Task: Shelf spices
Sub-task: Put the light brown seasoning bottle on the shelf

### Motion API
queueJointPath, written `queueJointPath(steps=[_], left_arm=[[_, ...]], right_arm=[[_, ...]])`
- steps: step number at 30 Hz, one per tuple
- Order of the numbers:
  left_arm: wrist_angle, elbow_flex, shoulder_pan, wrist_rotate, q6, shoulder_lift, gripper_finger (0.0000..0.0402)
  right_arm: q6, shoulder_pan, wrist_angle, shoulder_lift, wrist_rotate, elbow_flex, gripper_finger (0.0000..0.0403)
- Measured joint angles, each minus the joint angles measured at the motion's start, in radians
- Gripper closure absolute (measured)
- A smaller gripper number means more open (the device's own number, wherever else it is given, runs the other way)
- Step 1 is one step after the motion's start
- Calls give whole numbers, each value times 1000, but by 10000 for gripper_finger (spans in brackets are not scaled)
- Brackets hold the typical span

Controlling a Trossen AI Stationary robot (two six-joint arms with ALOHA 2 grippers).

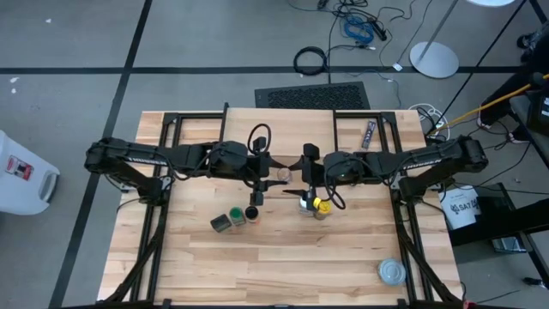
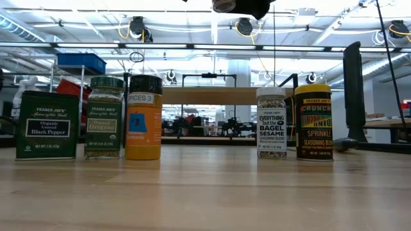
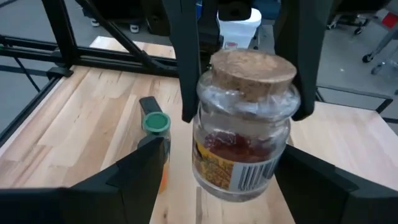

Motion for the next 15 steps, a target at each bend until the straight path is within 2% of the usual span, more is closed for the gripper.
queueJointPath(steps=[15], left_arm=[[-7, 0, 0, 0, 0, 0, 223]], right_arm=[[-18, 0, 0, -2, 3, 0, 124]])
